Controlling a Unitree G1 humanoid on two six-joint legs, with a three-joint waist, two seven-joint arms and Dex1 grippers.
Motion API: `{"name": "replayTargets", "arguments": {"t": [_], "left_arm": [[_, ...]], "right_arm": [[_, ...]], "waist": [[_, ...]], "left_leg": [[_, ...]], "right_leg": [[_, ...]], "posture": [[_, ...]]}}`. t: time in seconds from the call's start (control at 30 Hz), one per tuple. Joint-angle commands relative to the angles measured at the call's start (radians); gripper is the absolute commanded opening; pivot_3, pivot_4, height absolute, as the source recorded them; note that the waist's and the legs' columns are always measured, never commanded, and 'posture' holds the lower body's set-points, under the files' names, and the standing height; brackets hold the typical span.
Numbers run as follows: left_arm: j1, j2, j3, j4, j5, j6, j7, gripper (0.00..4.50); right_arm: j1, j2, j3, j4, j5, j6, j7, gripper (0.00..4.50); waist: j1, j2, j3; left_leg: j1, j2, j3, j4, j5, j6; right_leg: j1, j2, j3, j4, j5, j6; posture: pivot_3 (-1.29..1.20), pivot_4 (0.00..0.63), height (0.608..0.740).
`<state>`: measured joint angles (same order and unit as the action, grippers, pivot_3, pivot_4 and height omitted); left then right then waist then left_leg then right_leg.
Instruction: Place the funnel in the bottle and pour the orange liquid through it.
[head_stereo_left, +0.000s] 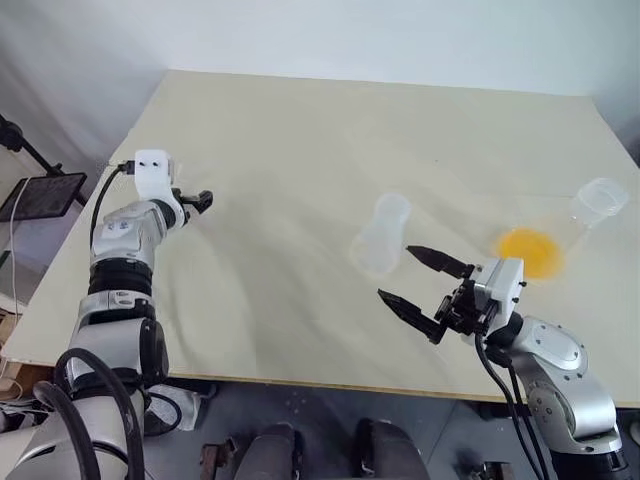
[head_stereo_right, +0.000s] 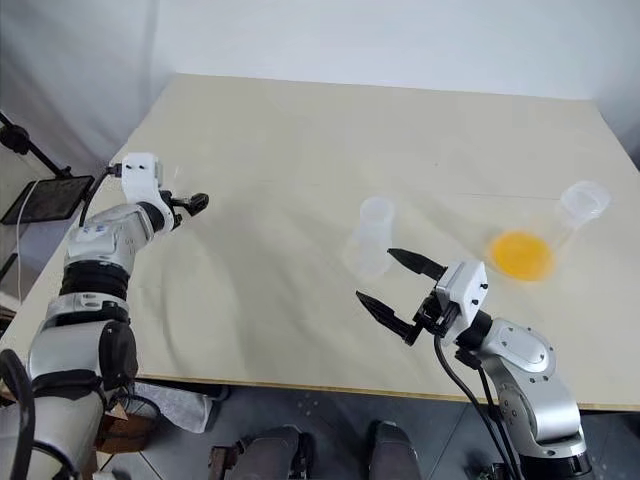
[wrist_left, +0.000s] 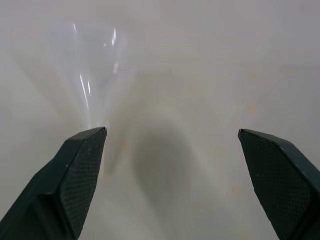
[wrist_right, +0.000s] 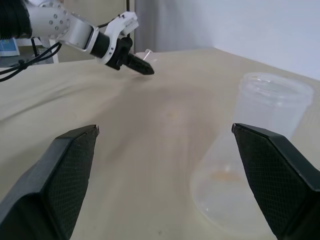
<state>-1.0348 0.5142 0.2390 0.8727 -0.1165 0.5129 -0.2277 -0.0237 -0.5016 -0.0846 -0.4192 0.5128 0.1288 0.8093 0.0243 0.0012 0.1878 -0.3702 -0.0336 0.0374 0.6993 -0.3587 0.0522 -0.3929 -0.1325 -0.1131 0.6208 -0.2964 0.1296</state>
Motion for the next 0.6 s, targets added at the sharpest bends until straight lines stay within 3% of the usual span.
{"name": "replayTargets", "arguments": {"t": [0.03,0.47,0.6], "left_arm": [[-0.028,0.001,0.009,-0.022,-0.016,0.022,0.006,4.49],[-0.032,0.059,-0.020,-0.104,0.005,0.138,0.011,4.49],[-0.044,0.071,-0.035,0.013,0.023,0.081,-0.012,4.49]], "right_arm": [[0.008,-0.001,-0.016,-0.017,0.010,-0.015,0.002,4.50],[0.027,0.010,-0.015,-0.024,0.002,-0.025,-0.013,4.50],[0.031,0.014,-0.013,-0.029,0.000,-0.025,-0.020,4.50]], "waist": [[0.000,0.000,0.000],[0.001,0.000,0.000],[0.000,0.000,0.000]], "left_leg": [[0.000,0.000,0.000,0.000,0.000,0.000],[0.000,0.000,0.000,0.000,0.000,0.000],[0.000,0.000,0.000,0.000,0.000,0.000]], "right_leg": [[0.000,0.000,0.000,0.000,0.000,0.000],[0.000,0.000,0.000,0.000,0.000,0.000],[0.000,0.000,0.001,0.000,0.000,0.000]], "posture": [[0.00,0.150,0.740],[0.00,0.150,0.740],[0.00,0.150,0.740]]}}
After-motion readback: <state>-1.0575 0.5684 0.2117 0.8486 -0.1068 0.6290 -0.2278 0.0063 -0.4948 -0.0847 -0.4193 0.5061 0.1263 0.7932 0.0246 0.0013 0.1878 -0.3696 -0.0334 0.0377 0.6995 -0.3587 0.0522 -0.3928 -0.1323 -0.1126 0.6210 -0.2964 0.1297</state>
